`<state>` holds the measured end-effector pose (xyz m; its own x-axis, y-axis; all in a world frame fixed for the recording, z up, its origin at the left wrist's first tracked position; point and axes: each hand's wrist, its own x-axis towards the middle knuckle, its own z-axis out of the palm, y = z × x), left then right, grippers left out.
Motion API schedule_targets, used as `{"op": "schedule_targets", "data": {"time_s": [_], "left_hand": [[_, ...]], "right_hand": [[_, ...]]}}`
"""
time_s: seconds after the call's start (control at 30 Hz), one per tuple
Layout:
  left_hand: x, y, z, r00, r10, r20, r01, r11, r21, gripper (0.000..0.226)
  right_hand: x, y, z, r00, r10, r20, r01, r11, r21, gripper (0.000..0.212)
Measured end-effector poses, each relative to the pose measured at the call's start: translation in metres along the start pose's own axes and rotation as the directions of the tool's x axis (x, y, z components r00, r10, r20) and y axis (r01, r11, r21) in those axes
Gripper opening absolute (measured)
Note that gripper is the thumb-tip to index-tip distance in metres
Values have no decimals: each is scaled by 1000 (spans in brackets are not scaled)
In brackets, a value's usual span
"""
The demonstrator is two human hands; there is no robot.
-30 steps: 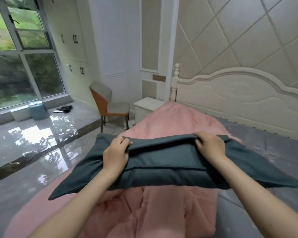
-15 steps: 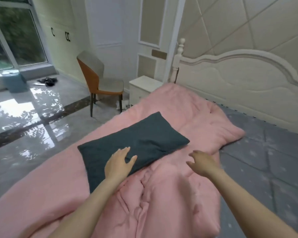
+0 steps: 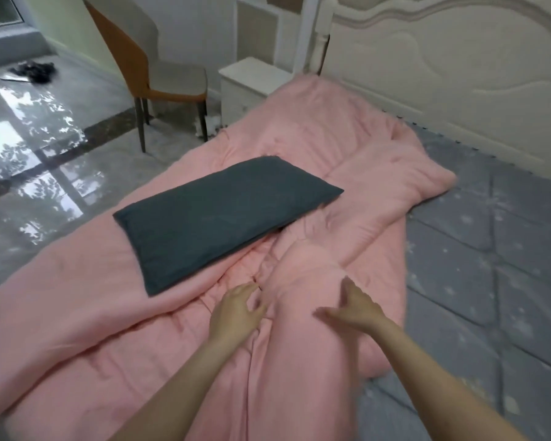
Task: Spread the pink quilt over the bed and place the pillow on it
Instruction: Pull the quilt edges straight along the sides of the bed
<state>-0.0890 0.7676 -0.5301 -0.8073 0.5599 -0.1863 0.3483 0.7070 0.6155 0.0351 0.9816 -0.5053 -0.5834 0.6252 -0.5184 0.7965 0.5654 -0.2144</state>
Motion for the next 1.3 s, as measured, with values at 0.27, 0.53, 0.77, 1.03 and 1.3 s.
{"op": "schedule_targets", "data": {"time_s": [0.27,0.53,0.77,1.03,1.3], "left_hand": [[-28,-45,7,993,-106,48,109,993,-51,47],[-67,-1,3,997,-31,74,31,1000,2,51],[-144,89,30,988,60,140,-72,994,80,63],[-281,172,108,968,11,250,-23,999,44,62],[-394,207,203,911,53,409,-191,933,305,45]], "right_hand": [[-28,32,90,997,-45,-57,43,998,-42,21],[-72,98,54,973,-67,-221,85,994,72,21],[-157,196,60,987,-54,-149,72,990,120,30],[-286,319,103,965,27,-260,60,945,321,23],[-357,408,154,951,146,-274,12,866,501,12]]}}
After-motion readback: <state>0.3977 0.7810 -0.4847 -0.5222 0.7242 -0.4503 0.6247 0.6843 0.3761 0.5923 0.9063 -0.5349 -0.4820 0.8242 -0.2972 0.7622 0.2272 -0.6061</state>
